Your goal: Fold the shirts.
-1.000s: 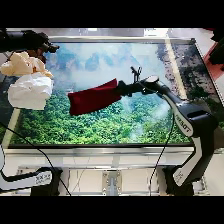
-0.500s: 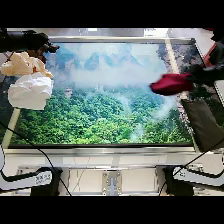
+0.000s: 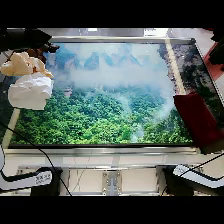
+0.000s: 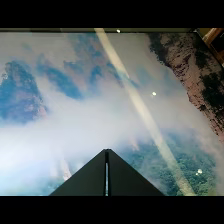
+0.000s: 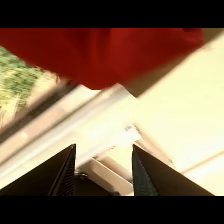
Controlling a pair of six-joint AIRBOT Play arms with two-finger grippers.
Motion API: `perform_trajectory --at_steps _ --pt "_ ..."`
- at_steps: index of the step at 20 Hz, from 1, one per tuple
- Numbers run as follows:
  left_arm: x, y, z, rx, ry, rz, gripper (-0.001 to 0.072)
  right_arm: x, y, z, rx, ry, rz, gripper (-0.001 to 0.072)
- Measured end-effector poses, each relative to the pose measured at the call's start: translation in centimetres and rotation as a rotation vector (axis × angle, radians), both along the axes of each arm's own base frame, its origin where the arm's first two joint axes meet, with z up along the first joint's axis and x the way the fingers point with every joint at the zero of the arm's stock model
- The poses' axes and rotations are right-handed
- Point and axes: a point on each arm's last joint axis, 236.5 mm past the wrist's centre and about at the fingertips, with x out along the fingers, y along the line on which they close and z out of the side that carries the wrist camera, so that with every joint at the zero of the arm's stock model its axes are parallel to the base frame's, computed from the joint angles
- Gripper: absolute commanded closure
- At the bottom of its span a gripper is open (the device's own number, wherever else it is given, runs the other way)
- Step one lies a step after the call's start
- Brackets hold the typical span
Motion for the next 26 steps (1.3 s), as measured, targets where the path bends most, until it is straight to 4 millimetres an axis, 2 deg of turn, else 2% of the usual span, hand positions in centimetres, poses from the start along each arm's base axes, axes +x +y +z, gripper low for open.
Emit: perform_trajectory --at_steps 2,4,5,6,7,8,9,11,12,14,16,19,21,23,26 --pt "-0.1 -0.2 0.1 -0.009 0.001 -0.007 0.0681 -2.1 -0.8 -0.3 -0.035 0.074 -0.033 0.0302" --pt "-0.2 -0.3 0.1 -0.012 0.002 -0.011 0.0681 -2.5 -1.3 0.2 -0.075 0.080 -0.047 0.0302" --pt "-0.2 -0.3 0.1 -0.012 0.002 -0.011 0.0681 -1.6 -1.4 0.5 -0.091 0.042 -0.038 0.0302" --pt "-0.1 -0.2 0.1 -0.008 0.002 -0.008 0.0681 0.3 -0.9 0.7 -0.086 -0.033 -0.019 0.0302" --pt "0.0 0.0 -0.2 0.004 0.004 -0.003 0.0681 3.5 0.6 0.8 -0.049 -0.157 0.018 0.0303" --pt "0.1 0.3 -0.6 0.020 0.010 0.005 0.0681 6.9 2.7 1.0 0.006 -0.285 0.076 0.0303" --pt "0.2 0.7 -1.2 0.039 0.027 0.017 0.0681 11.4 6.0 1.7 0.086 -0.447 0.166 0.0303" --pt "0.3 1.8 -3.3 0.082 0.098 0.051 0.0682 19.3 14.7 4.3 0.255 -0.757 0.374 0.0303" --pt "0.2 2.4 -4.4 0.102 0.143 0.071 0.0682 22.0 19.1 5.6 0.312 -0.876 0.470 0.0303" --pt "-0.6 3.5 -6.6 0.122 0.250 0.112 0.0682 25.1 26.8 6.9 0.377 -1.022 0.612 0.0303" --pt "-1.6 3.9 -8.2 0.126 0.346 0.132 0.0682 25.9 32.8 6.3 0.424 -1.065 0.704 0.0303" --pt "-2.7 4.3 -9.4 0.131 0.427 0.146 0.0682 24.8 39.2 4.1 0.509 -1.026 0.771 0.0303" --pt "-3.0 4.3 -9.7 0.133 0.450 0.150 0.0682 23.4 42.1 2.8 0.558 -0.981 0.805 0.0304" --pt "-3.3 4.4 -10.0 0.134 0.466 0.153 0.0682 22.0 44.1 2.0 0.596 -0.942 0.831 0.0303" --pt "-3.4 4.5 -10.2 0.138 0.477 0.156 0.0682 20.6 45.8 1.6 0.639 -0.904 0.844 0.0303"
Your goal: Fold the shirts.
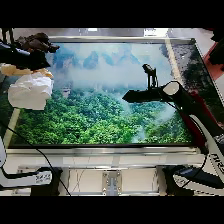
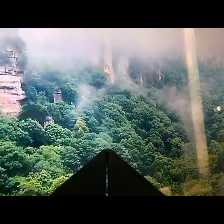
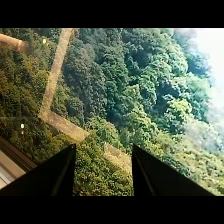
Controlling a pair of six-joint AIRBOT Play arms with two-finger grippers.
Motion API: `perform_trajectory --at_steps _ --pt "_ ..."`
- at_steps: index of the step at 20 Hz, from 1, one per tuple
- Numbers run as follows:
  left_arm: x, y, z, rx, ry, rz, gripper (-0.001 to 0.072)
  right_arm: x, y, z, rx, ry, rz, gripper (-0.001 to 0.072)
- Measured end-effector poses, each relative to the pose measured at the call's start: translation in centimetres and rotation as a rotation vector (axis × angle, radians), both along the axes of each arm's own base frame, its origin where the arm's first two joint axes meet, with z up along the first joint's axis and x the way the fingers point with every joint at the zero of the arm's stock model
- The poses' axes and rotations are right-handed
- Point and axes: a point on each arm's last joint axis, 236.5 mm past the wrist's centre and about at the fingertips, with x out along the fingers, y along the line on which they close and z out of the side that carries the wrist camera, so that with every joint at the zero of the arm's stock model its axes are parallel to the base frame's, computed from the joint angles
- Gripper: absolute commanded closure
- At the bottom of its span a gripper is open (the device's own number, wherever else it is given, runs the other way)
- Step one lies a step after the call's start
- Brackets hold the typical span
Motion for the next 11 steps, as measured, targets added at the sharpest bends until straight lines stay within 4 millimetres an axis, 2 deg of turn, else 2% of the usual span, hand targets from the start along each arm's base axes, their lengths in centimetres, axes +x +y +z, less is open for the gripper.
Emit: perform_trajectory --at_steps 4,11 --pt "-0.04 0.01 -0.03 -0.001 0.003 0.002 0.0682 -0.69 0.83 -0.16 0.007 0.018 0.017 0.0303" --pt "-0.10 0.01 -0.07 -0.001 0.007 0.003 0.0682 -0.88 1.08 -0.20 0.009 0.023 0.021 0.0303"
